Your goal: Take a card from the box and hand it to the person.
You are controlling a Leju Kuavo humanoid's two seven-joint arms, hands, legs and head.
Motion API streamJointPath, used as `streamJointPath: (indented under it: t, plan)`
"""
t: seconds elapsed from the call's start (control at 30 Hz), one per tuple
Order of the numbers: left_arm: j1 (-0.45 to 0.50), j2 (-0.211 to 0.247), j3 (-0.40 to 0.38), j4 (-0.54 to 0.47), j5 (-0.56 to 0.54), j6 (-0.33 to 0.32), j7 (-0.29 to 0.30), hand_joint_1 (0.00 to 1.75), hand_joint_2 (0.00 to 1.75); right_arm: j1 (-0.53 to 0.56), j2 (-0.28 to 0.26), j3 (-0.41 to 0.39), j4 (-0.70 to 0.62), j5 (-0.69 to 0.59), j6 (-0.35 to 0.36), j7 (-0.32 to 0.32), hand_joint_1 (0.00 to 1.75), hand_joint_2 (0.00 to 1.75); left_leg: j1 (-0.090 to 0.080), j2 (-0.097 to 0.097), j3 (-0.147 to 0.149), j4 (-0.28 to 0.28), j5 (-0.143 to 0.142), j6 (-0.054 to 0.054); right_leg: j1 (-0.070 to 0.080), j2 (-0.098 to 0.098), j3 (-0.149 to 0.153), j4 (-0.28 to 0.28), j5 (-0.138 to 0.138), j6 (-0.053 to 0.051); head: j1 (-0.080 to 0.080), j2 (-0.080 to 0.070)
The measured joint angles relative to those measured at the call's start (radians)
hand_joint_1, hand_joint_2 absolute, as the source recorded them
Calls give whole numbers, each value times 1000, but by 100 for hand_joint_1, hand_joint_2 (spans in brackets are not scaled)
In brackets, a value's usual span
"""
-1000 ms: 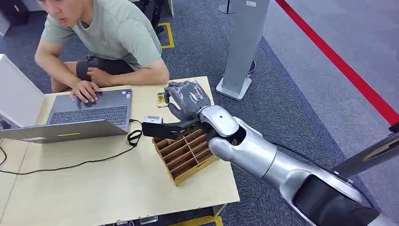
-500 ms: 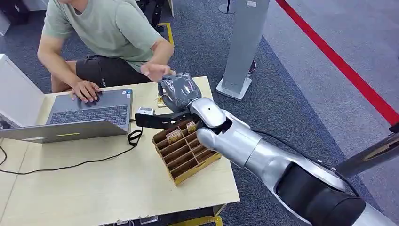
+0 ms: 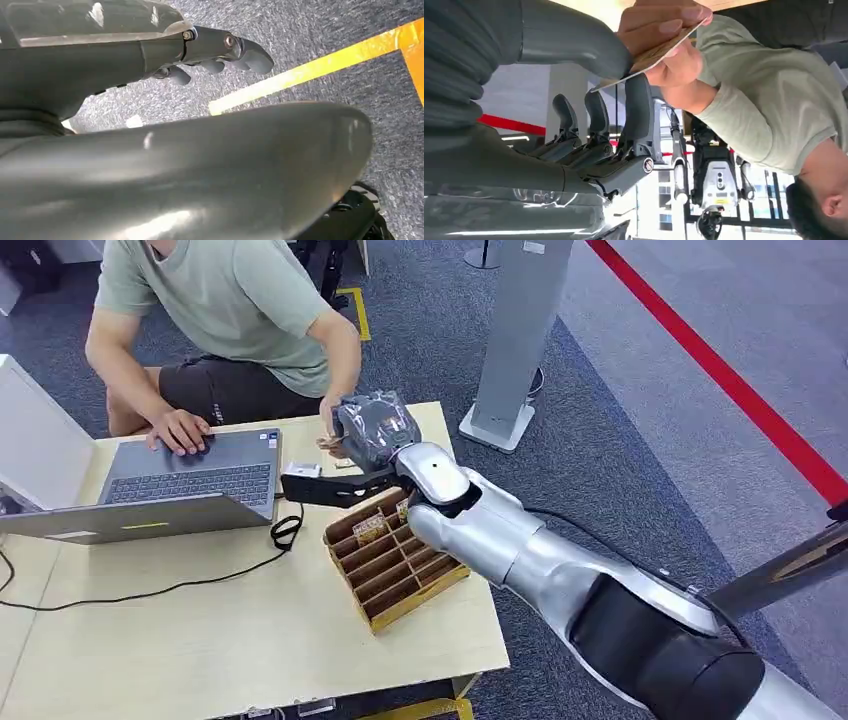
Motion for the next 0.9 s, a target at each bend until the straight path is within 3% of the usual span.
streamJointPath:
  t: [0.03,0.6,0.8,0.9]
  plan:
    - [0,0,0,0,0,0,0,0,0,0,1,0,6,0,-1,0,0,175,0,0,0,0,0,0,0,0,0,0,0,0,0,0]
    - [-2,0,-18,0,-9,1,5,0,0,2,0,0,39,-3,-14,1,0,175,0,0,0,0,0,0,0,0,-1,0,0,0,0,0]
    - [8,0,-18,0,25,10,3,0,0,47,-23,-6,-70,-82,-27,-3,0,175,0,0,0,0,0,0,0,0,-1,0,0,0,0,0]
    - [13,0,-17,0,47,15,3,0,0,106,-51,-27,-178,-225,-27,-37,0,175,0,0,0,0,0,0,0,0,-1,0,0,0,0,0]
